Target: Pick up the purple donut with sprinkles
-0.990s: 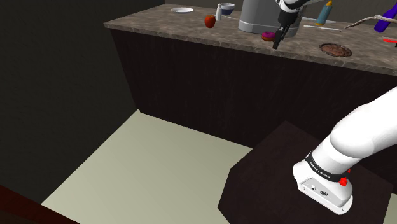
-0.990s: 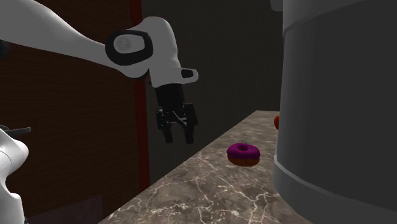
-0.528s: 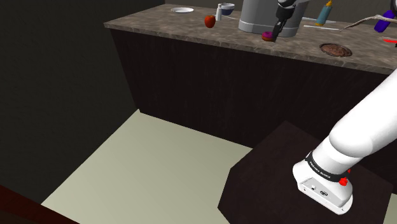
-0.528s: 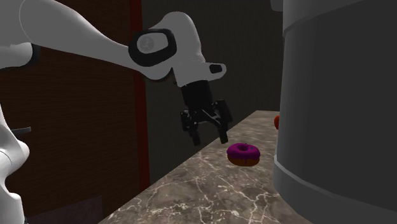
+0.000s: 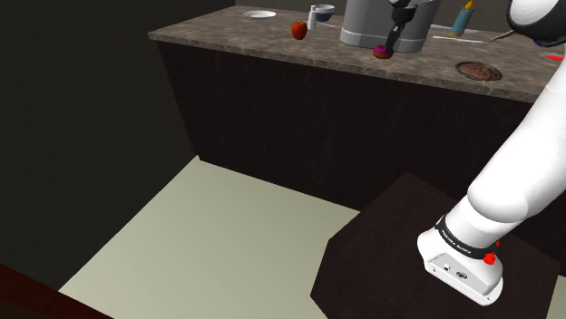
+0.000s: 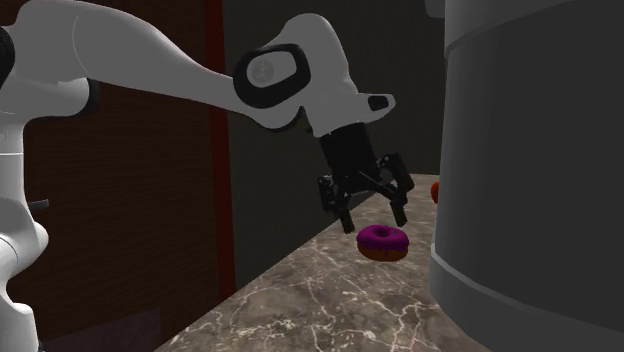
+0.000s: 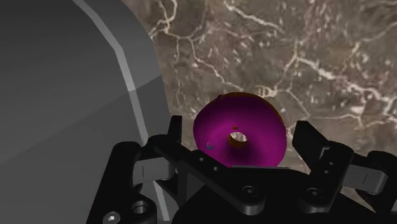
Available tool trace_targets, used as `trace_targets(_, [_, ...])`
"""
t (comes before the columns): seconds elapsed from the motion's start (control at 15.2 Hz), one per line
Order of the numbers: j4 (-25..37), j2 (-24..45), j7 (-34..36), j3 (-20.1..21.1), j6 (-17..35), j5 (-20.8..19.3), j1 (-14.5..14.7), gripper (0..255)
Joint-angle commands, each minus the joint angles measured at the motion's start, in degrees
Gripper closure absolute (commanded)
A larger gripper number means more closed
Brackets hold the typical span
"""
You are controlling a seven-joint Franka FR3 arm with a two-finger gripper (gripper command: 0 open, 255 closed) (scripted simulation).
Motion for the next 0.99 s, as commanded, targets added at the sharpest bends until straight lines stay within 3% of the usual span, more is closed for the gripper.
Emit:
trace_targets(0.0, [-0.92,0.3,0.03,-0.04,1.3,0.03,-0.08,0])
trace_targets(0.33, [-3.33,0.57,0.43,-0.06,3.95,-0.11,-0.1,0])
trace_targets(0.4, [-3.31,0.57,0.46,-0.04,3.92,-0.12,-0.08,255])
trace_targets(0.92, [-3.44,0.57,0.49,-0.04,4.05,-0.13,-0.08,255])
